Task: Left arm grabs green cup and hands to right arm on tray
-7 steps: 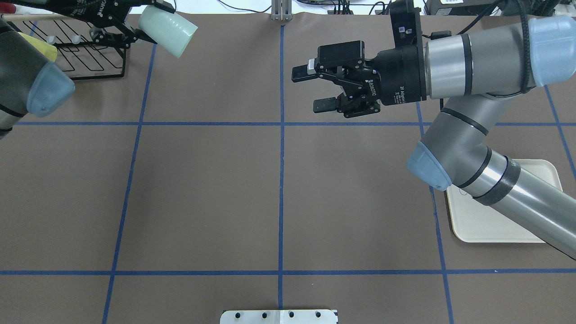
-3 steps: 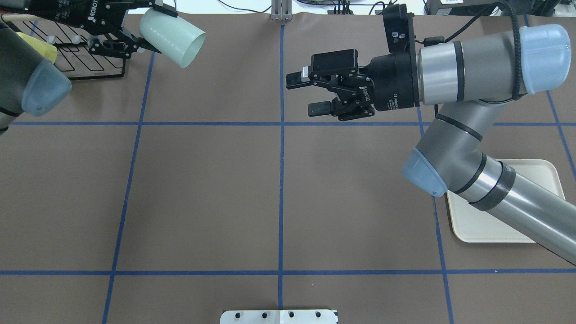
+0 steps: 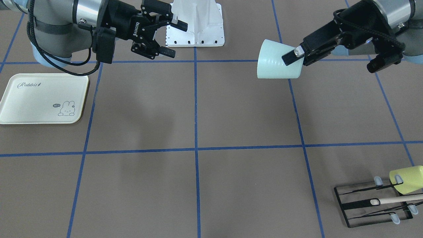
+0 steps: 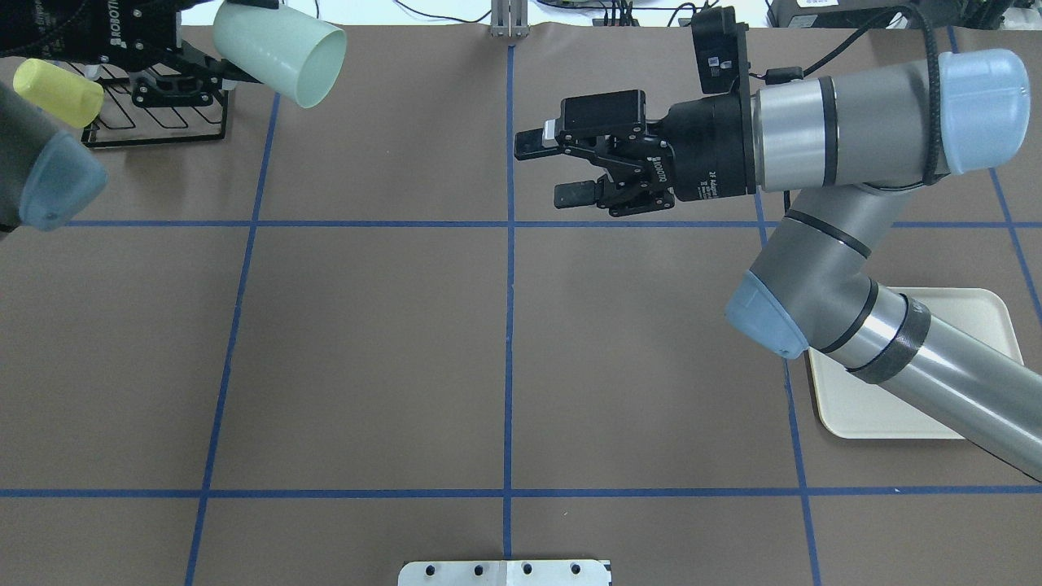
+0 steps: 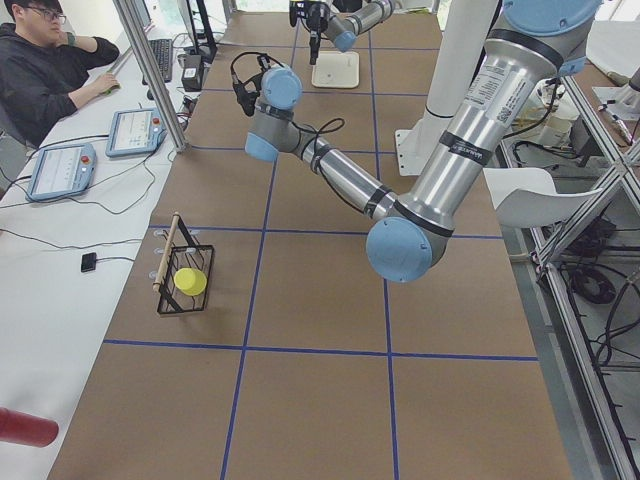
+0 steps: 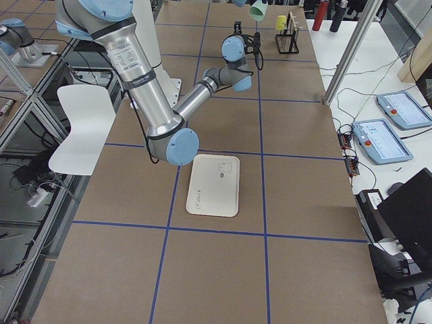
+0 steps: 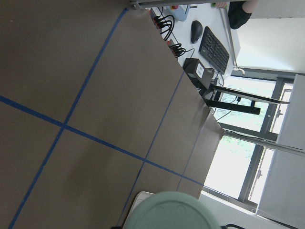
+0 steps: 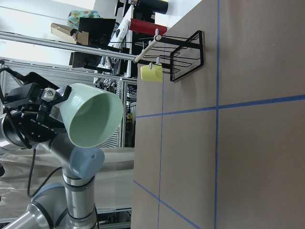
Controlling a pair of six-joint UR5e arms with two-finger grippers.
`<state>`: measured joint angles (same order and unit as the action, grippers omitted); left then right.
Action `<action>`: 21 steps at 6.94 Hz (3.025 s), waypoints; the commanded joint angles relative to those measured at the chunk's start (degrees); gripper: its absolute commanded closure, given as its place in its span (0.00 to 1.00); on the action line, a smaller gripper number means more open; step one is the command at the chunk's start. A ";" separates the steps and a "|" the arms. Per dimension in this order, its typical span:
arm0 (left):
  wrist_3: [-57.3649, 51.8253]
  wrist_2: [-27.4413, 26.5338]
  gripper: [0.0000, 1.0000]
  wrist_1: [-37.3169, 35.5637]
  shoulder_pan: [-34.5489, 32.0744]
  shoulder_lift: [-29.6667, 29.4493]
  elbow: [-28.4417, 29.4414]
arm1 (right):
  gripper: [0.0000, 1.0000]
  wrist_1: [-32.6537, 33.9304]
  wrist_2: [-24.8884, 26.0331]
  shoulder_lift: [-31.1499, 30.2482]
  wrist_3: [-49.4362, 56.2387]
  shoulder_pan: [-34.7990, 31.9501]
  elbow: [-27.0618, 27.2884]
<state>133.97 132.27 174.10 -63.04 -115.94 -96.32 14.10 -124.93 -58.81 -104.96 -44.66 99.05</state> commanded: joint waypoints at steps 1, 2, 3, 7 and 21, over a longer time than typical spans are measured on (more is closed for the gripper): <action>8.11 -2.72 0.74 11.76 0.28 2.56 0.60 | 0.02 -0.13 0.04 0.09 0.20 0.01 0.00; 15.54 -4.98 0.74 14.05 0.46 2.47 0.26 | 0.02 -0.21 0.04 0.09 0.20 0.01 0.09; 20.40 -9.35 0.74 16.42 0.63 2.47 0.25 | 0.02 -0.21 0.65 0.09 0.20 0.01 0.61; 26.69 -15.10 0.74 16.71 5.81 2.38 -0.36 | 0.03 -0.30 3.82 0.53 0.20 1.68 2.46; 25.90 -27.59 0.74 15.92 21.82 -1.66 0.78 | 0.29 -0.04 6.37 0.53 0.20 3.35 2.20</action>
<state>159.87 104.92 190.04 -41.57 -117.37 -95.55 14.06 -118.69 -58.27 -104.77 -41.36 101.27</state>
